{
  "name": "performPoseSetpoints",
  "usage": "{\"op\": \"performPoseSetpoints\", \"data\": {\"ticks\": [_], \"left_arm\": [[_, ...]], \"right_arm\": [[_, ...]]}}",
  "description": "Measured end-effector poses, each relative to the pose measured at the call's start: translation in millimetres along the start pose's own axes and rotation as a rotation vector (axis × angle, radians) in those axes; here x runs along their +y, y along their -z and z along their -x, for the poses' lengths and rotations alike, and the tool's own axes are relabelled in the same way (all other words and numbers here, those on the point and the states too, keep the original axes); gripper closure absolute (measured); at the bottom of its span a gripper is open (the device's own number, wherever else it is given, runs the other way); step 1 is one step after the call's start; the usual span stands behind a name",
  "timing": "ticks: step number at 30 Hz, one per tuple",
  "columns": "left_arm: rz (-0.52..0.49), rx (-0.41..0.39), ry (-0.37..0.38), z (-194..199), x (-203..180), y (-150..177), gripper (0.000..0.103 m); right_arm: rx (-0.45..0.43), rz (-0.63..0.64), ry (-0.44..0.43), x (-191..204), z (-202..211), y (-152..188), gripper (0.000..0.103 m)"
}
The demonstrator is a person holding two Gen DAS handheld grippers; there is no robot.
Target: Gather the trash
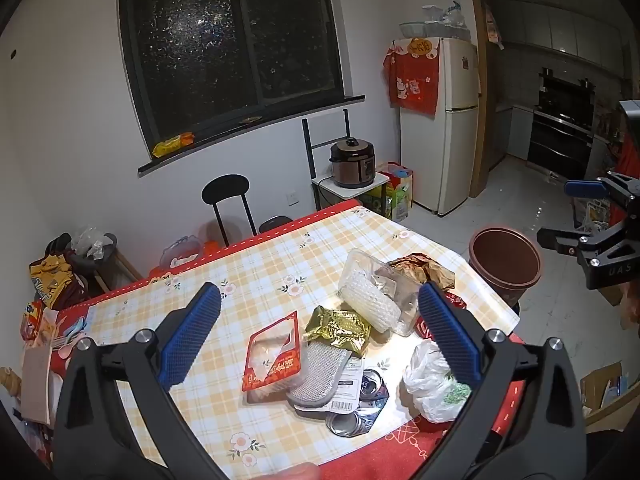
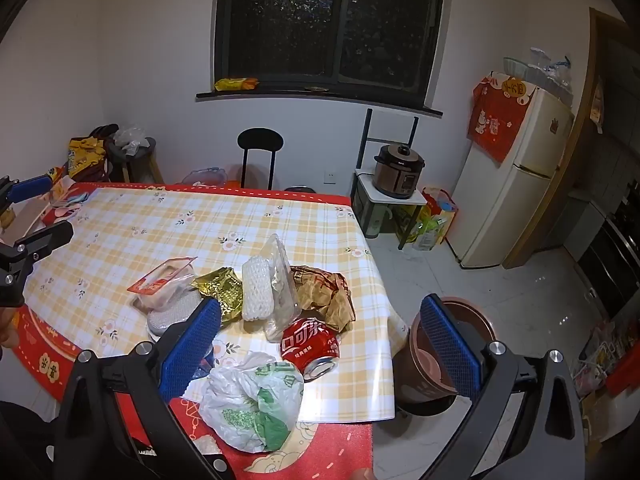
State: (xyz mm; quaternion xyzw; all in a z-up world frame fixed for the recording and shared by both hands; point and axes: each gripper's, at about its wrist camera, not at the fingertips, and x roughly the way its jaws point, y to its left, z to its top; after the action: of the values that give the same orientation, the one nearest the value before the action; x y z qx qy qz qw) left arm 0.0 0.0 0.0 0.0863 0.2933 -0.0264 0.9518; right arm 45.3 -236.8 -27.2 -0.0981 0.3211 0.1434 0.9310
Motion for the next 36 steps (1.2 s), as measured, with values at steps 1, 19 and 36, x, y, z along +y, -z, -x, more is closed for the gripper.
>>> {"op": "performPoseSetpoints", "data": {"ticks": [1,19,36], "left_arm": [[0.000,0.000,0.001,-0.1,0.1,0.0,0.006],[-0.002,-0.007,-0.003,0.3,-0.1,0.1,0.006],[0.001,-0.006,0.002,-0.6,0.2,-0.2,0.006]], "right_arm": [[-0.003,-0.001,-0.001,0.0,0.2,0.0,0.005],[0.000,-0.001,-0.002,-0.4,1.5,-1.0,0.005],[0.001,0.003,0.003,0.4,1.4,-2.0,0.005]]}}
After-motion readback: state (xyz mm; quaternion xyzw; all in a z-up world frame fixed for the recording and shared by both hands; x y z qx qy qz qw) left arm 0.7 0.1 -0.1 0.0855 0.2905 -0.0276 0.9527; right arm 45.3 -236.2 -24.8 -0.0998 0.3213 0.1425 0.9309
